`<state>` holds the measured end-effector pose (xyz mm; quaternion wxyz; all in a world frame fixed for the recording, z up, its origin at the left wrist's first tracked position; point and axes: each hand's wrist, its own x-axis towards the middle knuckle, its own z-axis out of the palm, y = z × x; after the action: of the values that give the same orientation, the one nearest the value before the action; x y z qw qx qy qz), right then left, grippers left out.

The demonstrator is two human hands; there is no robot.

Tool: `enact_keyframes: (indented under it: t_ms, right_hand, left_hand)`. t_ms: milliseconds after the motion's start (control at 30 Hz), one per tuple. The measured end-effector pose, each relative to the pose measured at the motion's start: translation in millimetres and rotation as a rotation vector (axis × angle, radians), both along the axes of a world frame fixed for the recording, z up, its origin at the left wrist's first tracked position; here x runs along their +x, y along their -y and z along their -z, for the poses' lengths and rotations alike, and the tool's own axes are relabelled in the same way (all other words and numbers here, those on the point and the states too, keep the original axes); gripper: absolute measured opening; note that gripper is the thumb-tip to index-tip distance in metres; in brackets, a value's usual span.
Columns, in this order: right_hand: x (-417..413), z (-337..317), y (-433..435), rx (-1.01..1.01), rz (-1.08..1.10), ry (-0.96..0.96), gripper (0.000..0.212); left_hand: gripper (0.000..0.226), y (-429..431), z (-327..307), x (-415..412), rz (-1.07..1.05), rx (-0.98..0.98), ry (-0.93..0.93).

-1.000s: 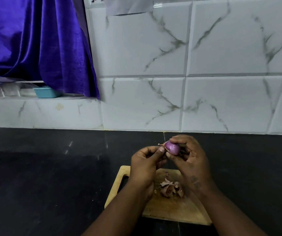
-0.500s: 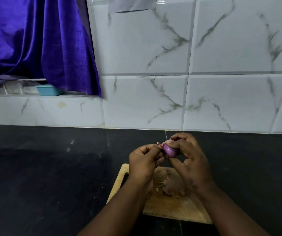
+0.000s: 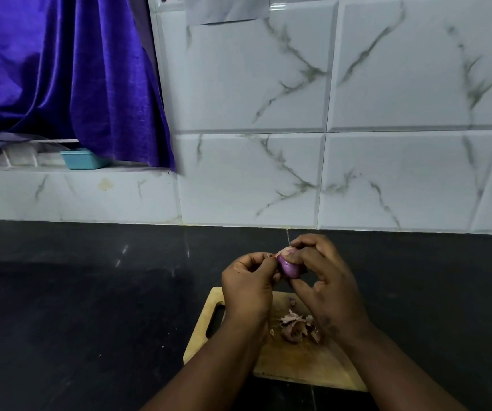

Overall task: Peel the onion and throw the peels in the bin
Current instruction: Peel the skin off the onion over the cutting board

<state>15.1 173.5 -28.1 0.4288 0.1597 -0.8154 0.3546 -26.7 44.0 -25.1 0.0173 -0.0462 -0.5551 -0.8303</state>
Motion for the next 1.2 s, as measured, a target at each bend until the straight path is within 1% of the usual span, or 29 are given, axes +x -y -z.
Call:
enact_keyframes:
  t_ms: [200,300,367,467,533,600,633,733,800,867,967,1200]
  right_hand:
    - [0,-3,0,-0.258,-0.155,0.016,0.034]
    - [1,-3,0,-0.482,-0.279,0.112,0.033]
    - [-2,-2,-2,-0.572,-0.29,0.154,0.031]
    - [-6,-2,-13,-0.71,-0.291,0.162,0.03]
    - [-7,-2,-18,-0.788,-0.332,0.202,0.035]
    - [-7,0,-19,-0.796,-0.348,0.233,0.038]
    - [-6,0,-18,-0.788,-0.352,0.24,0.039]
    - [-6,-1,-19,-0.774,-0.377,0.262,0.037]
    - [-7,-1,-20,-0.765,-0.388,0.276,0.037]
    - [-6,0,-20,-0.759,-0.399,0.286,0.035]
    - [-6,1,-19,-0.726,-0.394,0.309,0.032]
    - [-7,1,-20,-0.708,-0.369,0.332,0.04]
  left_hand:
    - [0.015,0,-3,3,-0.025,-0.037,-0.101]
    - [0.017,2,-5,-2,-0.044,-0.04,-0.11]
    - [0.017,4,-6,-4,-0.024,-0.053,-0.133]
    - [0.015,3,-5,2,0.039,-0.086,-0.176]
    - [0.021,2,-2,5,0.058,-0.116,-0.187]
    - [0.029,1,-1,5,0.053,-0.163,-0.189]
    - [0.028,1,-1,4,0.046,-0.19,-0.193]
    - [0.009,2,-3,5,0.045,-0.241,-0.203]
    - [0.013,3,-4,6,0.043,-0.226,-0.211]
    - [0.019,3,-5,6,0.018,-0.213,-0.267]
    - [0.027,6,-6,6,0.001,-0.277,-0.405]
    - [0.016,8,-4,-1,-0.068,-0.422,-0.469]
